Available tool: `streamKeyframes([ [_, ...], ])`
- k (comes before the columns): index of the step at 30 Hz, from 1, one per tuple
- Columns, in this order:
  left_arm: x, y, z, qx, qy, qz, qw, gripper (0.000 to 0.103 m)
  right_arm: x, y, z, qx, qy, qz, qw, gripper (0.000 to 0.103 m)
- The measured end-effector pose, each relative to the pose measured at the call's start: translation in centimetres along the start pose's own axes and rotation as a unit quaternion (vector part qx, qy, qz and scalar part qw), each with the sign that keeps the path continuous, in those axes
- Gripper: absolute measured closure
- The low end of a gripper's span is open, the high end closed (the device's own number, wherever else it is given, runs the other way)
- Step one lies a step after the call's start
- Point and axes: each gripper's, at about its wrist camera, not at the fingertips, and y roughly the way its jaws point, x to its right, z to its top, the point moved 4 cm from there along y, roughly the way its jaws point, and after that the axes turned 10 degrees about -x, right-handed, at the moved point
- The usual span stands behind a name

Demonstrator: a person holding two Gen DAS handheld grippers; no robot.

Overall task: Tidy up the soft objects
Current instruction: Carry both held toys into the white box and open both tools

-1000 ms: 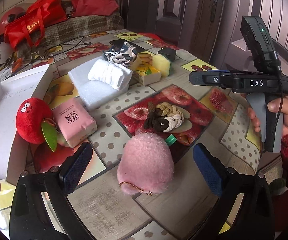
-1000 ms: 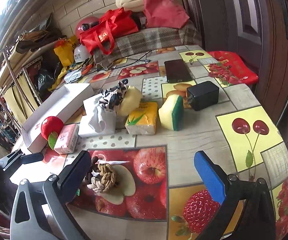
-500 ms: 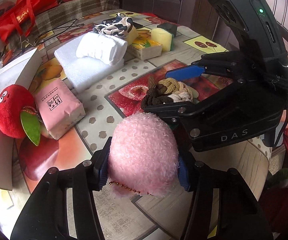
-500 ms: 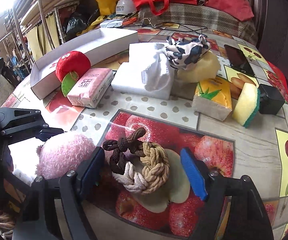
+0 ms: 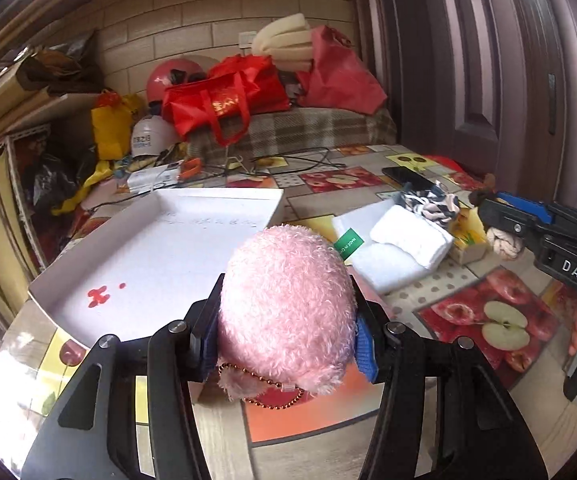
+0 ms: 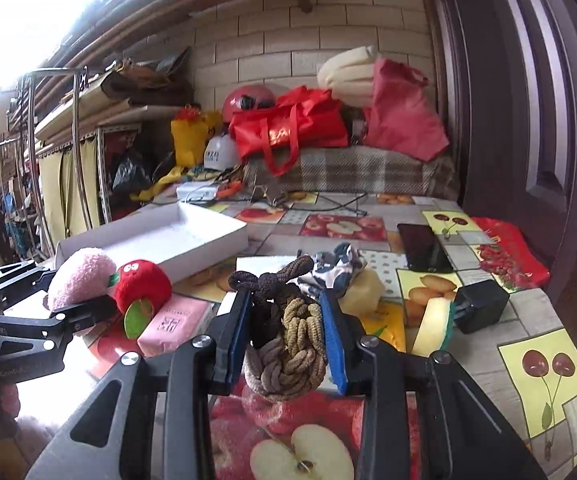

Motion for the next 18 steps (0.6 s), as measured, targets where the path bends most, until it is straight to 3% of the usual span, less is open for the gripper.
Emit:
streamKeyframes([
  [4, -4.2, 1.0, 0.1, 0.005, -0.062, 0.04, 0.9973, 0.05, -1.0, 1.6, 0.9, -0.003, 0.001, 0.004, 1.0, 0.069],
  [18, -10.9, 2.9, 0.4, -0.004, -0.105, 0.077, 0.9915, 0.05, -7.5, 5.1, 2.3, -0.003, -0.029, 0.054, 0.998, 0.069],
])
